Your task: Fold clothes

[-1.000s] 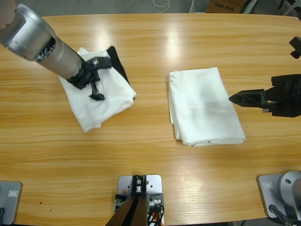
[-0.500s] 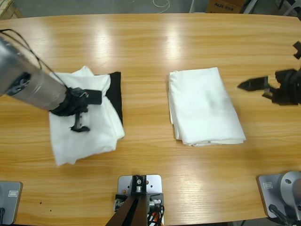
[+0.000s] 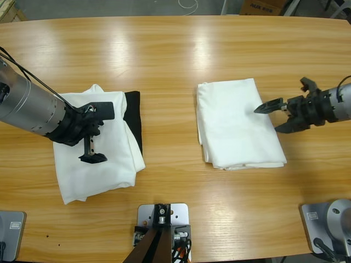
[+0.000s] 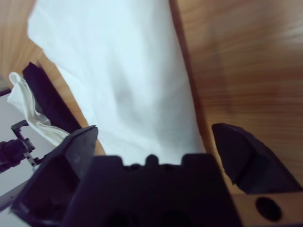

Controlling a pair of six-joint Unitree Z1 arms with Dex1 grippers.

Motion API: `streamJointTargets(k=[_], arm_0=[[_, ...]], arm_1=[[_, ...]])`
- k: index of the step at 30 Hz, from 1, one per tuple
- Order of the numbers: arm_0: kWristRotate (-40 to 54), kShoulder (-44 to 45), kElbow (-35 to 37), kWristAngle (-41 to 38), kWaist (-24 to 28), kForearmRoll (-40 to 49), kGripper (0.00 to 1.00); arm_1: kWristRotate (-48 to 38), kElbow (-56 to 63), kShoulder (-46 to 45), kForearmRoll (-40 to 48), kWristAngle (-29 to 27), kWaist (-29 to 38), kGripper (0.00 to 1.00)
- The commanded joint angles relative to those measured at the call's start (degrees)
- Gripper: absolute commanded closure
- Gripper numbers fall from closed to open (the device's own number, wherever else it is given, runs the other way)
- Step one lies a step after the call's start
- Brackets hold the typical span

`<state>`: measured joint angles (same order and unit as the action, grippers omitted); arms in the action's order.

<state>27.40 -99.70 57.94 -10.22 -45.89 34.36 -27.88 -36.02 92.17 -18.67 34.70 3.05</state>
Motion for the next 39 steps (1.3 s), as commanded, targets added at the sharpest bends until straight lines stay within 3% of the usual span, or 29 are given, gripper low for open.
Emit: streamJointTargets(k=[1, 5, 10, 12, 17, 20, 23, 25, 31, 33, 36, 39], arm_0=[[-3.5, 1.6, 0.7, -0.8, -0.6, 2.2, 0.000], [-10.8, 2.7, 3.6, -3.4, -0.6, 2.1, 0.000], [-12.4, 2.1, 5.3, -3.7, -1.7, 2.1, 0.000], [-12.4, 2.4, 4.8, -3.7, -1.7, 2.2, 0.000], [-14.5, 1.6, 5.1, -3.5, -1.7, 2.1, 0.000], [-15.1, 1.1, 5.2, -3.7, -1.7, 1.9, 0.000], [-14.7, 1.2, 4.3, -3.6, -1.7, 1.9, 0.000], [-14.4, 1.1, 3.7, -3.7, -1.7, 1.9, 0.000], [-17.9, -0.7, 4.2, -3.7, -1.7, 0.5, 0.000], [-28.5, -3.4, 5.6, -4.2, -1.6, -2.3, 0.000], [-43.9, -11.9, 10.2, -13.5, -0.6, -5.6, 0.000], [-57.7, -18.9, 10.3, -21.6, -0.6, -17.7, 0.000]], arm_1=[[-0.4, 4.5, 8.7, 7.7, 4.9, -1.8, 0.000], [-1.7, 8.8, 12.0, 16.1, 6.7, -1.8, 0.000], [-1.9, 12.5, 16.7, 26.1, 9.3, -1.8, 0.026], [-1.9, 12.7, 16.6, 26.6, 9.6, -1.8, 0.162], [-1.5, 13.0, 17.3, 27.4, 11.1, -1.8, 0.686], [-1.3, 13.0, 18.1, 27.4, 11.3, -1.8, 0.691], [-0.7, 13.7, 18.3, 29.4, 12.3, -1.6, 0.912], [-0.5, 15.0, 17.8, 31.8, 13.4, -1.6, 0.998], [-0.1, 18.2, 16.6, 37.5, 15.9, -1.6, 1.000], [0.0, 18.7, 15.5, 37.7, 15.8, -1.6, 1.000], [0.0, 19.0, 13.7, 37.3, 15.6, -1.6, 1.000], [0.0, 19.0, 12.3, 36.8, 15.4, -1.6, 1.000]])
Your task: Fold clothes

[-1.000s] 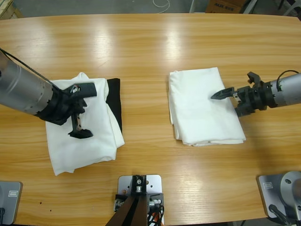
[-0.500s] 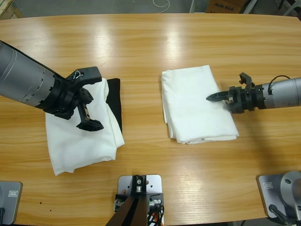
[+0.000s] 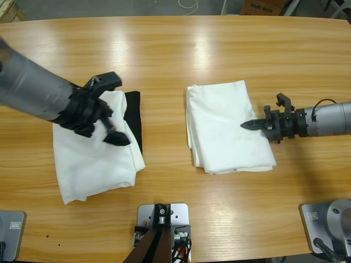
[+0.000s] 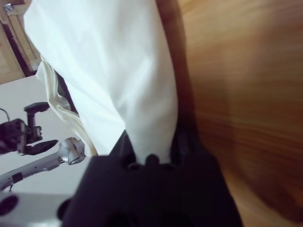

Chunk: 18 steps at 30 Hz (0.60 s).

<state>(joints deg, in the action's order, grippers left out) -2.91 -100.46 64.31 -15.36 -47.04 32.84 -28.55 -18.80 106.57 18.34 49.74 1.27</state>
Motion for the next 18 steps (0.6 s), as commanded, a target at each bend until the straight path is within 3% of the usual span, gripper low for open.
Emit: streamJointTargets(k=[1, 6, 18], arm_0=[[-31.8, -19.4, 4.2, -16.9, -0.1, -18.9, 0.000], [-42.0, -22.9, 2.6, -15.1, -1.3, -27.8, 0.000], [-47.0, -25.4, 7.7, -5.1, -8.8, -22.4, 0.013]], arm_1=[[0.7, 1.8, -2.5, -0.4, 0.3, 0.1, 1.000], [0.9, 1.8, -3.1, -0.7, 0.0, 0.1, 1.000], [0.9, 2.2, -5.4, -0.8, -0.5, 0.1, 1.000]])
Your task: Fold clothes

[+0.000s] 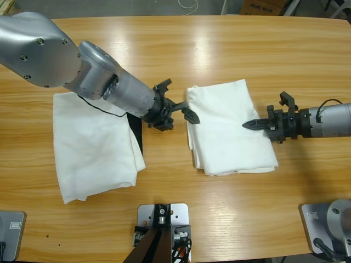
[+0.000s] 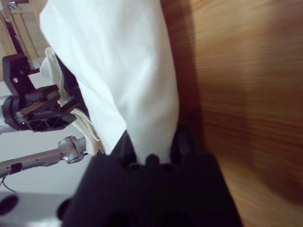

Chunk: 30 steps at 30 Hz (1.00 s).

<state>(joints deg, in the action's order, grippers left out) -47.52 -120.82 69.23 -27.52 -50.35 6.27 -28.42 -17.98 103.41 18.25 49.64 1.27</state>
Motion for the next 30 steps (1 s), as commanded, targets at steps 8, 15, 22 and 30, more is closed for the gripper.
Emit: streamJointTargets(k=[8, 15, 22, 30], arm_0=[[-5.8, -5.1, 2.4, 9.1, -6.9, 3.7, 0.023], [-7.5, -4.4, 0.8, 7.9, -8.4, 0.6, 0.046], [-7.9, -4.6, -1.0, 7.6, -7.3, -3.2, 0.321], [-7.7, -5.9, -0.4, 6.2, -7.1, -5.9, 0.456]], arm_1=[[0.8, 1.5, -2.6, -0.6, -0.5, 0.1, 1.000], [0.8, 1.7, -2.8, -0.5, -0.5, 0.1, 1.000], [0.8, 1.8, -3.2, -0.5, -0.6, 0.1, 1.000], [0.8, 1.8, -3.0, -0.2, -1.0, 0.1, 1.000]])
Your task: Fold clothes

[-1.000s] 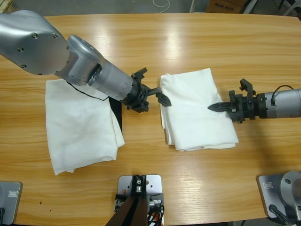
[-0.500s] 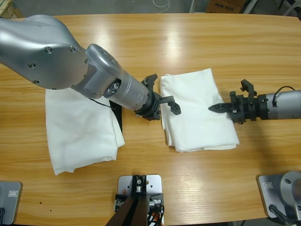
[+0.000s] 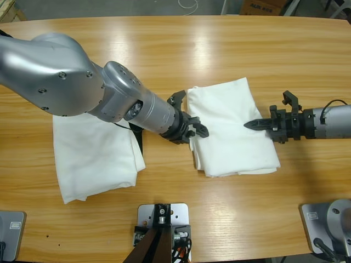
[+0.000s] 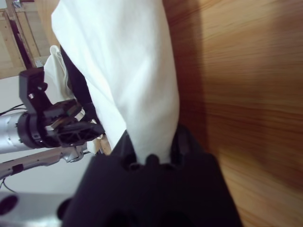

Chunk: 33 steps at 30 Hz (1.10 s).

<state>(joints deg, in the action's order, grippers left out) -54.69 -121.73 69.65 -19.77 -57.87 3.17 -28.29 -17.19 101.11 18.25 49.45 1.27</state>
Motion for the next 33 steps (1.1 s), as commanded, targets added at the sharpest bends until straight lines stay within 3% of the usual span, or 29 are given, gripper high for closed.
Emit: streamJointTargets(k=[1, 4, 21, 33], arm_0=[[-0.5, -5.3, -0.3, -1.5, 0.4, -2.9, 0.477], [-0.5, -5.4, 0.0, -1.5, 0.4, -2.9, 0.529], [-1.4, -5.3, -0.3, 1.0, 0.0, -2.9, 0.524], [-2.7, -6.8, 3.6, 2.4, -1.6, -2.7, 0.507]], arm_1=[[0.7, 1.0, -0.7, -0.2, -0.8, 0.1, 1.000], [0.7, 1.1, -0.9, -0.2, -0.7, 0.1, 1.000], [0.8, 1.2, -0.7, 0.3, -0.5, 0.1, 1.000], [0.8, 1.5, -0.9, 0.7, -0.3, 0.1, 1.000]])
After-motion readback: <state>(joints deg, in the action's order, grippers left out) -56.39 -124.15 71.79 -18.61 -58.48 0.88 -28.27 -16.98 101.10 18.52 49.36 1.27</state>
